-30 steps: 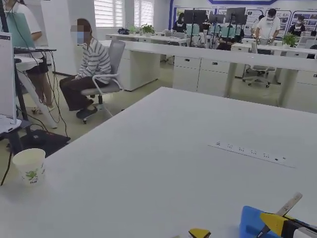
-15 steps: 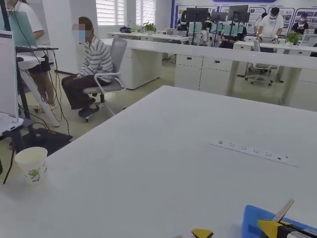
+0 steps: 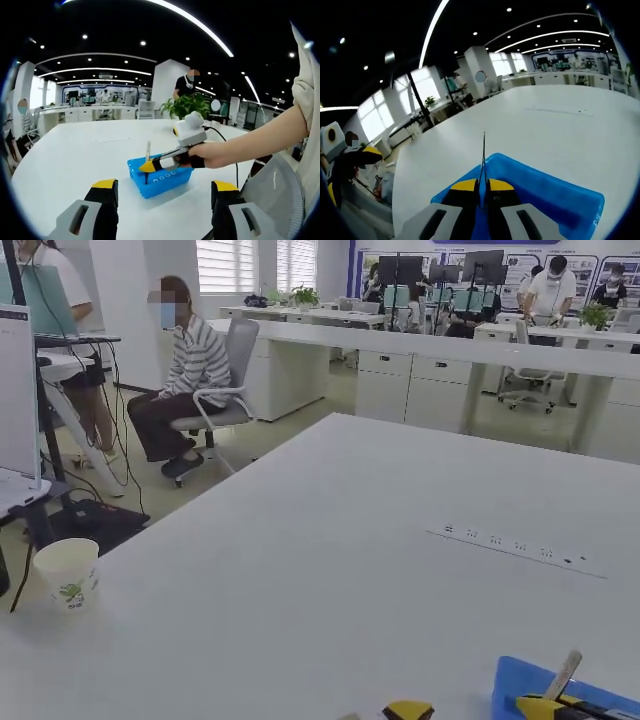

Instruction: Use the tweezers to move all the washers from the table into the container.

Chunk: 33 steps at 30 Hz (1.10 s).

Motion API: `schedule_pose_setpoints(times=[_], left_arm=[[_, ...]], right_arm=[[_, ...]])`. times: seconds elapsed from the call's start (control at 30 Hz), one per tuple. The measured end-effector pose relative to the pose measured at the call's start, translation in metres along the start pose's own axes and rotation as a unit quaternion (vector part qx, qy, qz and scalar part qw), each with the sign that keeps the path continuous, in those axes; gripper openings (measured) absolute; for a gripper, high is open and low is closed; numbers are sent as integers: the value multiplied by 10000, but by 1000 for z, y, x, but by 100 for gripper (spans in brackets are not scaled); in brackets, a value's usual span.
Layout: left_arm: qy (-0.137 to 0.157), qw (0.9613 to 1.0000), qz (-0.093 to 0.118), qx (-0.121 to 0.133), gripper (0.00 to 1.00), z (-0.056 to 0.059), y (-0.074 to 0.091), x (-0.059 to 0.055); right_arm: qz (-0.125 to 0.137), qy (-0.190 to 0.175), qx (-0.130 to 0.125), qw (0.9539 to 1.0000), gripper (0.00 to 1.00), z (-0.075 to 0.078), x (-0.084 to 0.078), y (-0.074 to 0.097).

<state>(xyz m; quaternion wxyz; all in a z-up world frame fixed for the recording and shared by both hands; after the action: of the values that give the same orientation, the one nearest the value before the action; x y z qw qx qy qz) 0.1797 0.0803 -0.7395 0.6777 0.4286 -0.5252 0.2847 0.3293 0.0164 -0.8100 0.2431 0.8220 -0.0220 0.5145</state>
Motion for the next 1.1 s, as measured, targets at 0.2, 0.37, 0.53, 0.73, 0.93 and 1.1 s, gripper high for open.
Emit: schedule_pose_setpoints(times=[0.2,0.37,0.53,0.73,0.93,1.1], left_arm=[[-27,10000,-18,-4,77,1,0,0],[-50,10000,-32,5,77,1,0,-1],[-46,10000,-37,1,77,2,0,-1],[22,10000,10,-82,77,4,0,1],[-16,9997,-57,-238,71,9,-1,-1],[-117,9991,-141,-394,59,14,0,-3]], right_arm=[[-8,367,14,9993,4,-4,3,0],[233,446,49,9987,4,-11,15,8],[493,533,85,9973,4,-24,26,25],[672,636,98,9957,4,-45,26,48],[737,665,133,9950,4,-58,14,68],[477,834,311,9949,4,-72,-7,83]])
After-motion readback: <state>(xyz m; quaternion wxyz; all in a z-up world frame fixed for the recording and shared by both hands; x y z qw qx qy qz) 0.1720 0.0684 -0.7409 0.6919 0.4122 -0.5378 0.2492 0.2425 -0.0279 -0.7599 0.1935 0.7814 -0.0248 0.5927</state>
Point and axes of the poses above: the centre of the closed fingertips' face, and the gripper's own axes: y roughly backward along the fingers, z roughly to its right, x roughly out of its top, the point moved 4 cm from there along y, roughly backward along the fingers, and after that the axes turned 6 degrees about x, right-handed, at the moved point
